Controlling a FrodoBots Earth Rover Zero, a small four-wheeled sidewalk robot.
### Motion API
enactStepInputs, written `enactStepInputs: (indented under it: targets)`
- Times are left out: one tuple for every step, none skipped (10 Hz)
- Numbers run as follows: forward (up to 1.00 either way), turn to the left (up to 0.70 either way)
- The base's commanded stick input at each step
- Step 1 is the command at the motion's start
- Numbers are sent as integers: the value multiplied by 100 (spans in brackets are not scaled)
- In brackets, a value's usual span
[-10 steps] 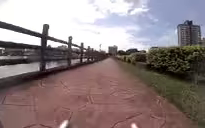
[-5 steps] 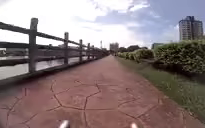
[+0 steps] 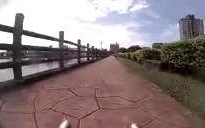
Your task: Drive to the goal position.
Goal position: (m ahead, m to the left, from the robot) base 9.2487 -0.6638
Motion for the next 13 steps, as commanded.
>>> enactStepInputs:
  targets:
    - [100,0]
    - [100,0]
    - [100,0]
    - [100,0]
    - [100,-9]
    - [100,-28]
    - [100,-38]
    - [100,-37]
    - [100,-13]
    - [100,-3]
    - [100,0]
    - [100,0]
    - [100,0]
